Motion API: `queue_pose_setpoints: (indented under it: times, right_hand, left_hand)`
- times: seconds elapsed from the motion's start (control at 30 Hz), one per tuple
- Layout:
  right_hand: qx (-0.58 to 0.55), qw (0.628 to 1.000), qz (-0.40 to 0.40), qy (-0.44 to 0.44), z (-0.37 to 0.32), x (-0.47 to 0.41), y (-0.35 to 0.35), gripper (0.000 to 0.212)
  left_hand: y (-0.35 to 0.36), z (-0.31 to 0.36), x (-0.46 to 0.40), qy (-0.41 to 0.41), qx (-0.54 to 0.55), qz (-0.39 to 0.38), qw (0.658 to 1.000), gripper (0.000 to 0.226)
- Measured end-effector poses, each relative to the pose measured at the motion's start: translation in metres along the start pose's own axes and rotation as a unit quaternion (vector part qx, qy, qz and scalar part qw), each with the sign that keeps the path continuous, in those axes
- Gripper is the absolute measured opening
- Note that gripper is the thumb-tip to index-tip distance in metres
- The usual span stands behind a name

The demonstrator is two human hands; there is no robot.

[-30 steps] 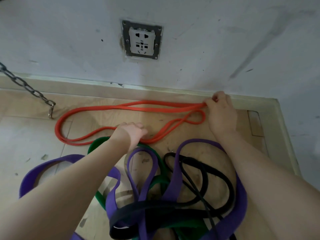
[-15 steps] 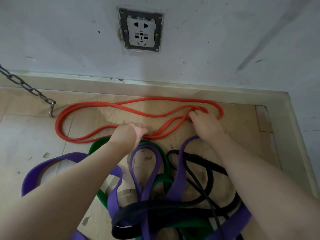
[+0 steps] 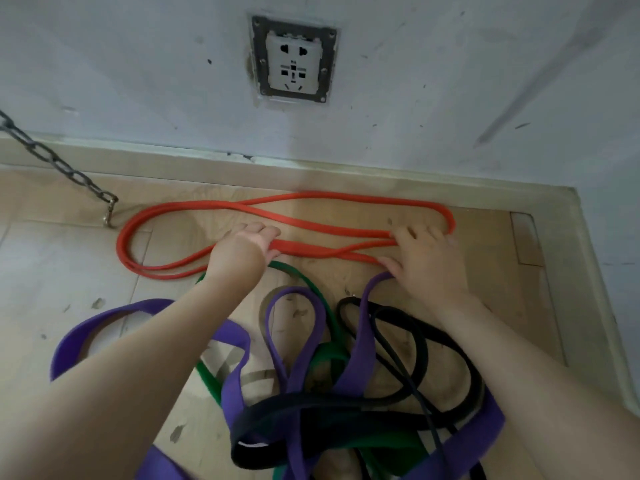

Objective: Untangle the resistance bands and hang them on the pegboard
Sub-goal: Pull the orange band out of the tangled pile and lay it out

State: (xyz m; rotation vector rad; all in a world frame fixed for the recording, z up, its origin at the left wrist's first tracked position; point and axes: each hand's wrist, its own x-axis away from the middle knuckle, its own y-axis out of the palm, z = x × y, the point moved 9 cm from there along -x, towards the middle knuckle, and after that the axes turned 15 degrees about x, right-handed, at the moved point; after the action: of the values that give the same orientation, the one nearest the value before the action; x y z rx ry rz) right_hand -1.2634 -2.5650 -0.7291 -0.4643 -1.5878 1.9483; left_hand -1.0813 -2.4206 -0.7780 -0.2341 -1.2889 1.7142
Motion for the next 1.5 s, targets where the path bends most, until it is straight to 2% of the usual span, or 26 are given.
queue_pose_setpoints:
  times: [0.1,0.2,0.3,0.4,0.53,0.63,0.7,0.77,0.83,0.9,0.97,1.07,1.17,1.23,1.37,1.43,1.5]
  right_hand:
    - [-0.109,0.991,-0.020,-0.072,-0.056,-0.014,-0.006,0.039]
    - [-0.052,0.986,-0.067,-0.146,-0.103,-0.027,0.008,0.038]
    - [0.032,0.987,-0.067,-0.140,-0.115,-0.035,0.013,0.030]
    - [0.045,0.989,-0.069,-0.119,-0.117,-0.040,0.016,0.022]
    - [0.052,0.991,-0.090,-0.085,-0.115,-0.053,0.018,0.019]
    - [0.043,0.997,-0.064,-0.019,-0.099,-0.066,0.010,0.020]
    - [0.031,0.995,-0.097,0.010,-0.094,-0.069,0.011,0.023]
    - [0.049,0.988,-0.143,-0.010,-0.106,-0.069,0.008,0.029]
    - [0.057,0.991,-0.119,-0.038,-0.129,-0.070,-0.009,0.044]
    - [0.022,0.996,-0.037,-0.081,-0.164,-0.074,-0.037,0.051]
    - [-0.042,0.990,-0.004,-0.134,-0.203,-0.082,-0.049,0.055]
    - [-0.077,0.978,-0.077,-0.178,-0.250,-0.095,-0.034,0.080]
    - [-0.022,0.970,-0.105,-0.220,-0.276,-0.100,-0.016,0.099]
    - [0.006,0.970,-0.084,-0.230,-0.281,-0.105,-0.018,0.095]
    - [0.072,0.951,-0.055,-0.297,-0.287,-0.100,-0.023,0.064]
    - [0.112,0.939,-0.020,-0.324,-0.288,-0.090,-0.020,0.056]
    - [0.130,0.941,0.004,-0.314,-0.287,-0.089,-0.015,0.050]
  left_hand:
    - [-0.013,-0.021,0.017,0.004,-0.011,0.035,0.999,0.041]
    - [-0.027,-0.051,0.034,-0.013,0.004,0.070,0.997,0.044]
    - [-0.028,-0.082,0.041,-0.046,-0.041,0.026,0.998,0.051]
    - [-0.024,-0.100,0.041,-0.076,-0.069,-0.038,0.994,0.067]
    - [-0.036,-0.099,0.032,-0.050,-0.101,0.013,0.993,0.041]
    - [-0.049,-0.096,0.012,-0.040,-0.105,0.058,0.992,0.048]
    - [-0.047,-0.094,0.000,-0.051,-0.079,0.046,0.994,0.055]
    - [-0.040,-0.098,0.001,-0.054,-0.038,0.039,0.997,0.057]
    - [-0.045,-0.108,0.015,-0.025,-0.005,0.096,0.995,0.054]
    - [-0.056,-0.136,0.033,-0.040,0.038,0.174,0.983,0.056]
    - [-0.066,-0.168,0.049,-0.125,0.163,0.228,0.952,0.059]
    - [-0.065,-0.200,0.054,-0.252,0.337,0.256,0.870,0.055]
    - [-0.065,-0.213,0.039,-0.262,0.387,0.257,0.846,0.044]
    - [-0.068,-0.221,0.031,-0.254,0.397,0.263,0.841,0.033]
    - [-0.076,-0.227,0.033,-0.217,0.393,0.294,0.844,0.020]
    - [-0.079,-0.227,0.037,-0.169,0.367,0.307,0.862,0.021]
    - [-0.079,-0.224,0.038,-0.138,0.325,0.291,0.889,0.027]
